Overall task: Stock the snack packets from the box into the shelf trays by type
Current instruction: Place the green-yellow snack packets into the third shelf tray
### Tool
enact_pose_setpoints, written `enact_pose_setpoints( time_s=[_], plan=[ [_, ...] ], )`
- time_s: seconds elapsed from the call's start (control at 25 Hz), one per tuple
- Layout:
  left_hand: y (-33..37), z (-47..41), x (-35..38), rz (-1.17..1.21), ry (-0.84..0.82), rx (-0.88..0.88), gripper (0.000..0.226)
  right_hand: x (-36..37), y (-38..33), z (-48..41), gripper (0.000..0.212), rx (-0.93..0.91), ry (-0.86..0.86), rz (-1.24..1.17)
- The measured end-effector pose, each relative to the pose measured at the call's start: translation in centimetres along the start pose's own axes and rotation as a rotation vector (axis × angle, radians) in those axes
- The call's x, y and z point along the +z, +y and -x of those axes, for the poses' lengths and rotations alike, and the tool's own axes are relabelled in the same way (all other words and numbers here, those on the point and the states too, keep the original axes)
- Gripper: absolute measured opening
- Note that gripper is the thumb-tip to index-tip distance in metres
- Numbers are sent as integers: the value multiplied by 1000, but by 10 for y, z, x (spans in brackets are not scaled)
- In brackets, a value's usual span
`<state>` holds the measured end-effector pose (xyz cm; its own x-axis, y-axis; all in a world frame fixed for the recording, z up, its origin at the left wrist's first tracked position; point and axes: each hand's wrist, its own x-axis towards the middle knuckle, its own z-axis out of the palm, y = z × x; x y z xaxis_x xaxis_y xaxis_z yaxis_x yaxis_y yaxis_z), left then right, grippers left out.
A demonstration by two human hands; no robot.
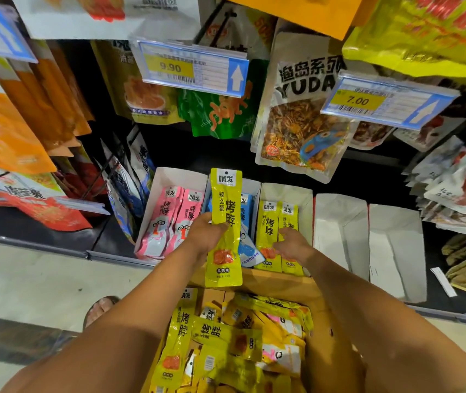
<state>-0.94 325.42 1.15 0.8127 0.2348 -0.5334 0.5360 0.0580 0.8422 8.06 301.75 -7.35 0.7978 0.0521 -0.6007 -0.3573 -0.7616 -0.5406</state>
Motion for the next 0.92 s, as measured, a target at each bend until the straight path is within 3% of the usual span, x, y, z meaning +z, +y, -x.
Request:
enact_pose_setpoints(
  time_s=[0.2,0.28,0.36,0.48,0.68,0.76,0.92],
  plan=[
    [3,3,8,63,26,-18,14,-8,-45,50,43,-319,32,-56],
    [5,5,12,59,37,-14,16,1,-63,82,51,-440,14,-95],
    [6,6,15,84,35,-10,19,12,-73,110,72,-504,17,-20],
    [4,8,19,73,18,18,20,30,-77,131,96,-524,127,231],
    [-4,4,24,41,-24,27,18,42,-77,130,91,-393,226,309],
    [-4,5,21,-144,-18,115,25,36,-70,122,91,-373,227,263],
    [-30,11,7,-894,-27,300,56,11,-45,85,92,-258,255,232]
  ],
)
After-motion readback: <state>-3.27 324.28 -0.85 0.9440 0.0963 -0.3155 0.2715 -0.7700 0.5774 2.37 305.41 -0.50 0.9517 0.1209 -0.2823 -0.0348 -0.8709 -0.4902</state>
